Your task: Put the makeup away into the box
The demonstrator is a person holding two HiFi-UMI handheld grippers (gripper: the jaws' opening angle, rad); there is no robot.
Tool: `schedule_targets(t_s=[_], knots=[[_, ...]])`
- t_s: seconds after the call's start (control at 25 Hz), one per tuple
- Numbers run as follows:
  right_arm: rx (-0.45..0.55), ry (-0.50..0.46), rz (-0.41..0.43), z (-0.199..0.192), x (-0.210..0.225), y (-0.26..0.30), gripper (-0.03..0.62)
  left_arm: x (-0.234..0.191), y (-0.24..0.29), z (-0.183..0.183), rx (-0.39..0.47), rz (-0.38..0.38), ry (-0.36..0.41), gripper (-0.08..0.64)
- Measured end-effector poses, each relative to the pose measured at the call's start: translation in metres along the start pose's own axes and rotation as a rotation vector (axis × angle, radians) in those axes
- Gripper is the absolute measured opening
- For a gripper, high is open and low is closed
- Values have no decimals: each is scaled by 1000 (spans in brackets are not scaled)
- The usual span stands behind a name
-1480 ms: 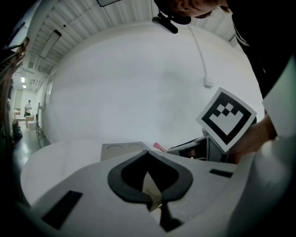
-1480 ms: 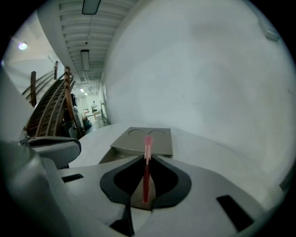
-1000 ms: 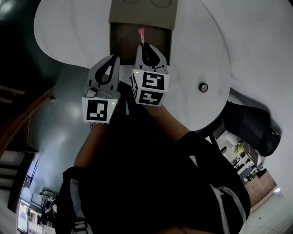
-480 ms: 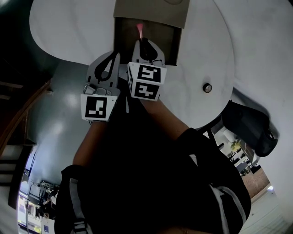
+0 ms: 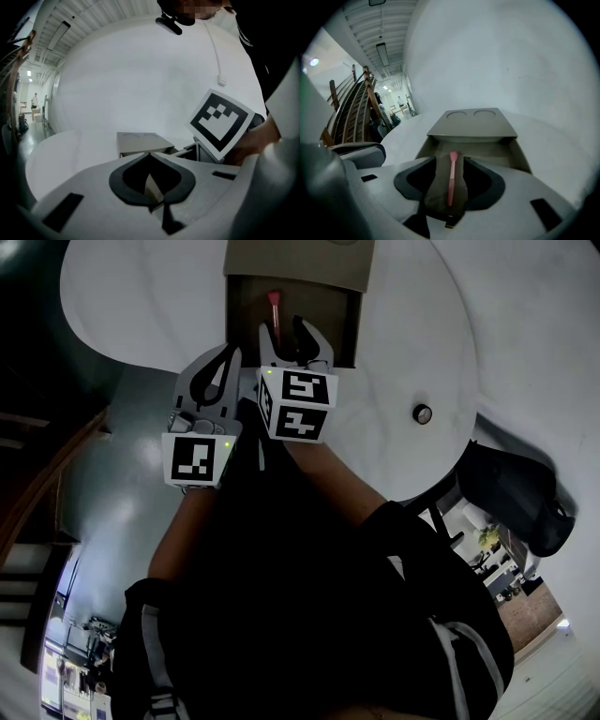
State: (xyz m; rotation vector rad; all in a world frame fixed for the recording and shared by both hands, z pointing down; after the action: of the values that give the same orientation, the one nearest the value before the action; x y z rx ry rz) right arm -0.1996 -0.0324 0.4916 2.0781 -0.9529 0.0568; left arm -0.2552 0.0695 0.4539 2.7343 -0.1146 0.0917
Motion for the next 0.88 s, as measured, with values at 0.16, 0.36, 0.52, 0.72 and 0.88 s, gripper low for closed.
schedule_targets(t_s=[0.16,0.36,0.52,0.72,0.88], knots=[[70,-9,6,11,8,-20,97,10,-3,10,19,-3,21,6],[183,-21,24,29,15,-54,29,23,-9,28,59,-4,60,6],[259,-48,34,42,26,-87,23,34,-13,54,105,3,96,6],[370,-109,26,60,38,-131,23,46,-16,87,181,8,127,6],[445,-124,19,69,48,-165,23,63,-17,112,237,-10,145,6]])
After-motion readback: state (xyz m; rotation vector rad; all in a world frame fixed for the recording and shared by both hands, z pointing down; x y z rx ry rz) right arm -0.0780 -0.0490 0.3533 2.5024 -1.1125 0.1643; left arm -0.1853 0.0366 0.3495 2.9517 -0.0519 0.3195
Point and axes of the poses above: the fingertips, and each gripper's own axes: y forward along the fingers, x to its right, z out of its top, the point moved 5 cm from there along -y, backward along the fingers, and after that the axes turned 14 degrees about y, right-handed, at the moved point
